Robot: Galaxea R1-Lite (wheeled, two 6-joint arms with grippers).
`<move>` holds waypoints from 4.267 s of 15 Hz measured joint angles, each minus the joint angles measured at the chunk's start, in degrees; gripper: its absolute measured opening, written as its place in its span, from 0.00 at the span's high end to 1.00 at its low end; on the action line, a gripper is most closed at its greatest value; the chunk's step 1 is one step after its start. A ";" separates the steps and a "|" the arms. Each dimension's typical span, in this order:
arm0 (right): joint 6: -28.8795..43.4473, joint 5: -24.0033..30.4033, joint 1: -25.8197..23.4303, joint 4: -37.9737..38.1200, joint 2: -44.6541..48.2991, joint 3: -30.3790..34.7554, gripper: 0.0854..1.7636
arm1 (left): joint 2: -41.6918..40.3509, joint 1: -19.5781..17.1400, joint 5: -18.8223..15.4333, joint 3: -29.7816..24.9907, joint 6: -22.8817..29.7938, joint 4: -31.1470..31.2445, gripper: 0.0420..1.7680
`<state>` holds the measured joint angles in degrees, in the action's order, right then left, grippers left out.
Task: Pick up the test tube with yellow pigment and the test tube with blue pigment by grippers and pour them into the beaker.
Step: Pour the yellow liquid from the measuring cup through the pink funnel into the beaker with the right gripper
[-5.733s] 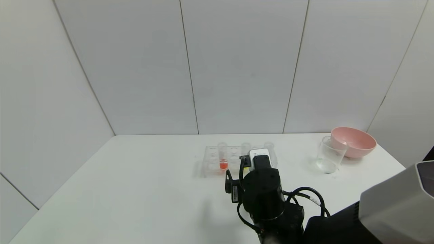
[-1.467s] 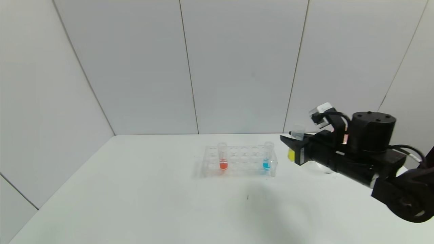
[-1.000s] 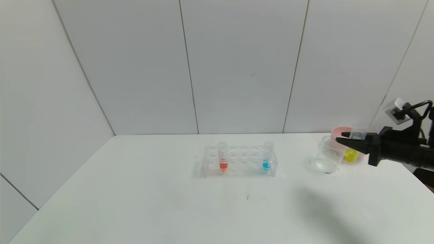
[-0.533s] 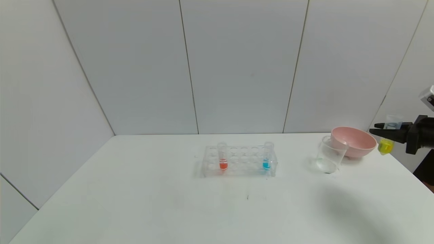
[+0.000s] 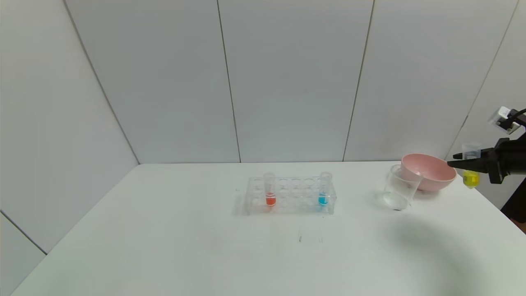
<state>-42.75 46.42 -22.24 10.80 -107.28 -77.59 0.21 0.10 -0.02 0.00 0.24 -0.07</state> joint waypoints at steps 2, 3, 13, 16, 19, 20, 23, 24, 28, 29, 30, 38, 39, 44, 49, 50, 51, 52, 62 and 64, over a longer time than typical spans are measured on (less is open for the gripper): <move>-1.19 -2.66 1.01 4.02 -1.95 -4.24 0.71 | 0.00 0.00 0.00 0.00 -0.02 0.00 0.00; -1.58 -3.89 1.45 6.55 -2.80 -6.72 0.71 | 0.00 0.00 0.02 0.00 0.00 0.00 0.00; -8.92 -21.33 6.30 27.82 -8.87 -25.62 0.71 | 0.00 0.00 0.02 0.00 0.00 0.00 0.00; -10.48 -25.45 7.77 32.85 -9.97 -29.16 0.71 | 0.00 0.00 0.00 0.00 0.00 -0.02 0.00; -10.78 -29.10 9.47 37.72 -11.30 -34.78 0.71 | 0.00 0.00 0.02 0.00 -0.02 0.00 0.00; -11.24 -30.70 10.00 37.91 -11.68 -35.63 0.71 | 0.00 0.00 0.00 0.00 -0.02 0.00 0.00; -11.90 -34.38 11.79 37.50 -12.59 -36.60 0.71 | 0.00 0.00 0.00 0.00 -0.02 0.00 0.00; -12.07 -35.73 12.31 37.40 -12.81 -36.66 0.71 | 0.00 0.00 0.00 0.00 -0.02 0.00 0.00; -14.80 -38.95 13.64 37.51 -13.64 -36.74 0.71 | 0.00 0.00 0.00 0.00 -0.02 0.00 0.00; -15.87 -39.17 13.84 37.53 -13.89 -36.74 0.71 | 0.00 0.00 0.00 0.00 -0.02 0.00 0.00; -16.55 -39.28 13.99 37.40 -14.12 -36.74 0.71 | 0.00 0.00 0.00 0.00 0.00 0.00 0.00; -19.43 -46.26 16.86 37.43 -15.27 -36.83 0.71 | 0.00 0.00 0.02 0.00 0.00 0.00 0.00; -19.46 -47.02 17.34 37.34 -15.43 -36.83 0.71 | 0.00 0.00 0.02 0.00 -0.02 0.00 0.00; -20.11 -51.46 19.74 37.78 -16.20 -36.79 0.71 | 0.00 0.00 0.00 0.00 -0.02 0.00 0.00; -20.39 -58.10 21.11 37.47 -16.75 -36.77 0.71 | 0.00 0.00 0.02 0.00 -0.02 0.00 0.00; -20.38 -59.06 21.33 37.40 -16.96 -36.77 0.71 | 0.00 0.00 0.02 0.00 0.00 0.00 0.00; -20.33 -59.72 21.64 37.29 -17.18 -36.79 0.71 | 0.00 0.00 0.00 0.00 0.00 0.00 0.00; -20.27 -60.27 21.93 37.10 -17.48 -36.82 0.71 | 0.00 0.00 0.00 0.00 0.00 0.02 0.00; -20.25 -68.34 23.05 35.04 -19.52 -36.85 0.71 | 0.00 0.00 0.02 0.00 -0.02 0.00 0.00; -20.27 -70.25 23.49 34.06 -19.87 -36.85 0.71 | 0.00 0.00 0.00 0.00 0.00 0.00 0.00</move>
<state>-63.03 -23.83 1.26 44.86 -127.15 -114.45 0.21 0.10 -0.02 0.00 0.24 -0.07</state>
